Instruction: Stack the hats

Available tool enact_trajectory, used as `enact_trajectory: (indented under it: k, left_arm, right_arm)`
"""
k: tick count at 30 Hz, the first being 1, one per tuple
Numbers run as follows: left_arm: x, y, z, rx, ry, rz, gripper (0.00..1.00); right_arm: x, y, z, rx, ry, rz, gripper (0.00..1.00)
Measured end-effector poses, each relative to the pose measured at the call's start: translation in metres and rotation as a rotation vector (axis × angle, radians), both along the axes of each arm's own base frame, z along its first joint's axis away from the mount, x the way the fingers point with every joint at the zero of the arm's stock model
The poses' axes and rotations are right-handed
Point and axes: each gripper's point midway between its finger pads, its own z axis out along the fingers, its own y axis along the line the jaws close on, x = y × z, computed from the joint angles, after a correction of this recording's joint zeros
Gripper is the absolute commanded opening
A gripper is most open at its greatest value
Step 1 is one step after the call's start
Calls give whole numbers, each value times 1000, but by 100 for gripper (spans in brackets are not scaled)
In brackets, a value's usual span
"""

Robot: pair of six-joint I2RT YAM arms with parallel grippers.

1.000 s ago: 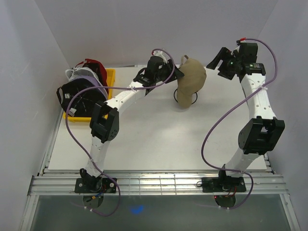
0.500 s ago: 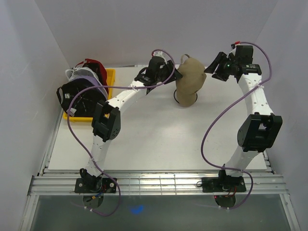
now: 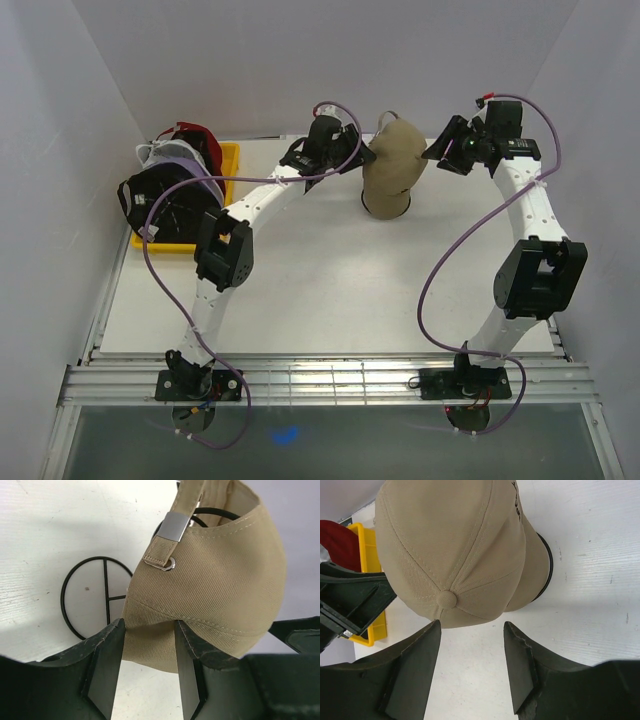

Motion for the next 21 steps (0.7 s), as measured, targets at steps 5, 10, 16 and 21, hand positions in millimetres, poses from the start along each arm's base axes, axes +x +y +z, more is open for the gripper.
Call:
enact_trajectory:
  k: [5,10,16,21]
  left_arm:
    - [2,2,-9,13,25,5,54]
    - [3,2,-8,14,29,9,54]
    - [4,4,-9,18,32,15,54]
    - [7,8,-9,21,31,30,54]
  right_arm:
    - [0,-1,0,-9,-4,-2,61]
    - [-3,-6,-1,-27,-6,-25,67]
    - [-5,-10,-1,-47,-8,-49,71]
    - [-4,-14,-7,-58,-1,-68,79]
